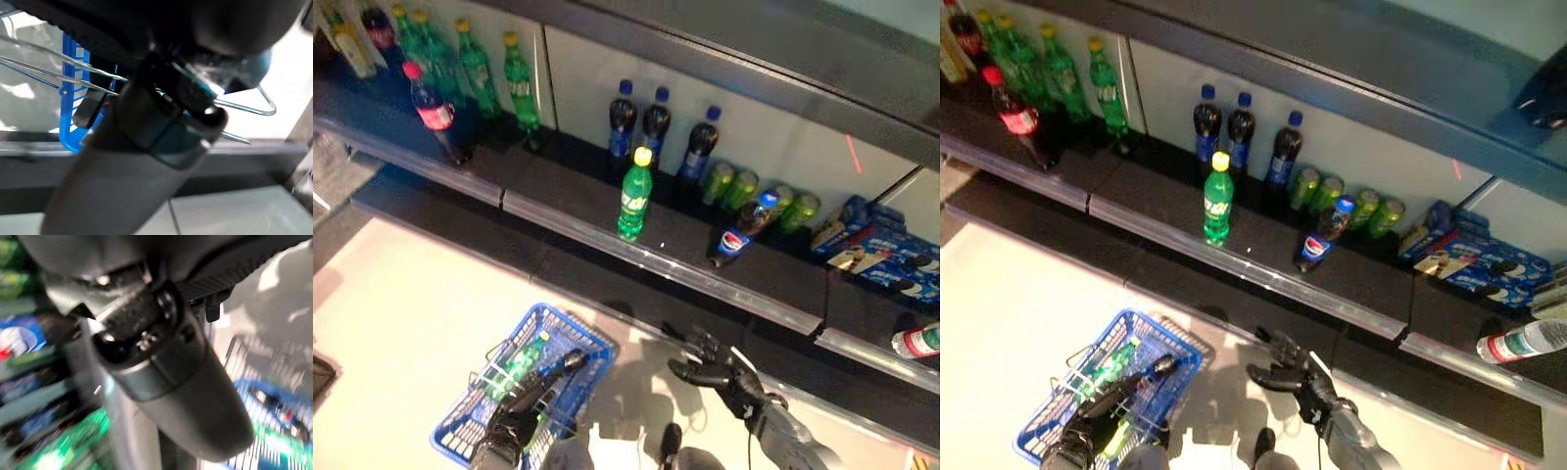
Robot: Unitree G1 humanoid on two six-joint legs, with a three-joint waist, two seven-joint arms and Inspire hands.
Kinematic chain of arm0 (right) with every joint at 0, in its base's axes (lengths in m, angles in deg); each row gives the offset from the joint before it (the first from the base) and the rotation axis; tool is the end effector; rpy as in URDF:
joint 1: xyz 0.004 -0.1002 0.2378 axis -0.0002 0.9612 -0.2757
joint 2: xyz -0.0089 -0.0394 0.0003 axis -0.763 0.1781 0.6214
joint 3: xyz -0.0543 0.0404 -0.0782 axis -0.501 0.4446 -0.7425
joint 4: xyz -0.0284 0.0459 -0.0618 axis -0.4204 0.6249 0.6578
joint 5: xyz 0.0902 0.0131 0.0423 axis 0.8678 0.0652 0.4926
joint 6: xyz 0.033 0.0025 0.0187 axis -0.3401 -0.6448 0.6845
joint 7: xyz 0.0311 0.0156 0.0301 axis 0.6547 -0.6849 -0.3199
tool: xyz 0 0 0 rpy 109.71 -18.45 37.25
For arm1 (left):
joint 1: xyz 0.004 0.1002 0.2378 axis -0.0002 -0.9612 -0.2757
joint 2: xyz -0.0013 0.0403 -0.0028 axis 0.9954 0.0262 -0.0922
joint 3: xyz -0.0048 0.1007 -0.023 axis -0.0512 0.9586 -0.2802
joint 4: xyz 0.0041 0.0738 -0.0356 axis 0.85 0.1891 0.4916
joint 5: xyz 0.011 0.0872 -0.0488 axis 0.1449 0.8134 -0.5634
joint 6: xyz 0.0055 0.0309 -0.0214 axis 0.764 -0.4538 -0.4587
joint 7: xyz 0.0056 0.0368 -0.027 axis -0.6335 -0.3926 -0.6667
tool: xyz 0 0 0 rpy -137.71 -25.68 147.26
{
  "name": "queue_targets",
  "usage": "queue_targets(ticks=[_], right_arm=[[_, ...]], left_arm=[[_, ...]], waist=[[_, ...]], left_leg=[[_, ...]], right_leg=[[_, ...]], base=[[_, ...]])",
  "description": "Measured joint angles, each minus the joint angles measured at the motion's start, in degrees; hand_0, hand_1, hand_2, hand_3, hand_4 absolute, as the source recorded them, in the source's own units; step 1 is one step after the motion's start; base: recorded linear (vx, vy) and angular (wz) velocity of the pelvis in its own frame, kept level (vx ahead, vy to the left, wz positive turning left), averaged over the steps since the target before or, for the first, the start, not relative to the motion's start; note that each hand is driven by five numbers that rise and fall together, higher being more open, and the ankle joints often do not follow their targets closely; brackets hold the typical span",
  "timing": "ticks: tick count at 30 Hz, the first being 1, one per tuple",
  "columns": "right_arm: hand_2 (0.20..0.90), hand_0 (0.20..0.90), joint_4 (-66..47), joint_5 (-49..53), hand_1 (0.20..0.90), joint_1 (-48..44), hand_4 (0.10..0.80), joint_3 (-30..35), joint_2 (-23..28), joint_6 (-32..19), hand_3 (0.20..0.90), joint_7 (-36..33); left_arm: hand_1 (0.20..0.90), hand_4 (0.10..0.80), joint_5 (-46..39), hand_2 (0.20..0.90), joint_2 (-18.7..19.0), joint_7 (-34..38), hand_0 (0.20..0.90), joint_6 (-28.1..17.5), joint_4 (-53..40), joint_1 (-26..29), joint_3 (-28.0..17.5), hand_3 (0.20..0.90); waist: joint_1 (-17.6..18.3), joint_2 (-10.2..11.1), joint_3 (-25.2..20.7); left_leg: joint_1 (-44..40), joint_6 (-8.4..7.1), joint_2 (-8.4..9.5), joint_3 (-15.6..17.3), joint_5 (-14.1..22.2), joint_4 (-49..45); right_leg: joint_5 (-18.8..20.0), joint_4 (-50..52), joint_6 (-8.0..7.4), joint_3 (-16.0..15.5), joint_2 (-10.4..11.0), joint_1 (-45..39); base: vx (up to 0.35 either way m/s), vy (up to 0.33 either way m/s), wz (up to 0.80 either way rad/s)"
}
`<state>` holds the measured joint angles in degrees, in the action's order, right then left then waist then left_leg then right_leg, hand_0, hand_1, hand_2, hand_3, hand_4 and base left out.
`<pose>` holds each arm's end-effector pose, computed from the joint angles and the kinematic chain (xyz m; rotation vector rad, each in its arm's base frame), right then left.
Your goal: Pick up the drink and place into the basket.
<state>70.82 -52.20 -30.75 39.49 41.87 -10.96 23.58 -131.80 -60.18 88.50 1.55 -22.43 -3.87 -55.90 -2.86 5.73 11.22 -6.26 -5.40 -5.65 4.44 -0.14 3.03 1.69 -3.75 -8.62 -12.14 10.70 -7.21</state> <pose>0.1277 -0.1836 -0.0549 0.0947 0.7837 0.0947 0.0836 0.2335 -0.0930 -0.7791 0.7605 0.6598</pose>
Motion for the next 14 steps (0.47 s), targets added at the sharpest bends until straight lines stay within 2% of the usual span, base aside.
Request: queue_targets(ticks=[1,4,7,10,14], right_arm=[[0.9,0.9,0.9,-0.5,0.9,0.2,0.8,-0.4,-0.1,0.2,0.9,-0.2],[0.9,0.9,17.3,-5.0,0.9,-2.0,0.8,-0.5,-4.3,-1.5,0.9,-1.7],[0.9,0.9,24.6,-11.2,0.9,-1.6,0.8,-0.5,-5.3,-2.6,0.9,-3.0],[0.9,0.9,35.6,-13.2,0.9,-2.4,0.8,2.0,-7.3,-6.7,0.9,-5.0],[0.9,0.9,43.0,-12.9,0.9,-3.0,0.8,6.3,-8.6,-10.9,0.9,-5.2]], left_arm=[[0.3,0.1,0.0,0.3,-0.2,0.1,0.3,0.0,0.6,0.2,-0.6,0.2],[0.3,0.1,1.1,0.3,-1.5,0.4,0.3,-1.1,9.8,3.0,-3.2,0.2],[0.3,0.1,2.2,0.3,-1.7,0.5,0.3,-1.4,11.5,3.5,-3.3,0.2],[0.3,0.1,4.0,0.3,-2.4,-0.3,0.3,-2.6,16.5,5.4,-3.5,0.2],[0.3,0.1,4.6,0.3,-2.8,-0.5,0.3,-3.5,19.4,6.5,-3.5,0.2]], waist=[[0.0,0.4,-0.4],[0.0,-0.5,-3.2],[0.0,-1.0,-4.1],[0.0,-1.6,-5.1],[0.2,-2.0,-5.7]], left_leg=[[-0.3,-0.02,-0.05,0.0,-0.1,0.3],[-0.9,-0.13,-0.19,0.3,-0.5,1.4],[-1.1,-0.12,-0.17,0.3,-0.8,1.8],[-1.3,-0.15,-0.27,0.6,-0.8,1.8],[-1.6,-0.16,-0.4,1.3,-0.9,1.8]], right_leg=[[0.1,-0.2,0.03,0.0,-0.1,-0.2],[0.4,-1.1,0.06,0.0,-0.3,-0.7],[0.5,-1.1,0.07,-0.1,-0.3,-0.7],[0.6,-1.1,0.18,0.0,-0.3,-0.8],[0.9,-1.2,0.29,0.0,-0.3,-0.6]], base=[[0.005,0.003,-0.04],[0.0,0.0,0.0],[0.0,0.0,0.0],[-0.016,0.035,-0.04],[-0.007,0.03,-0.09]])
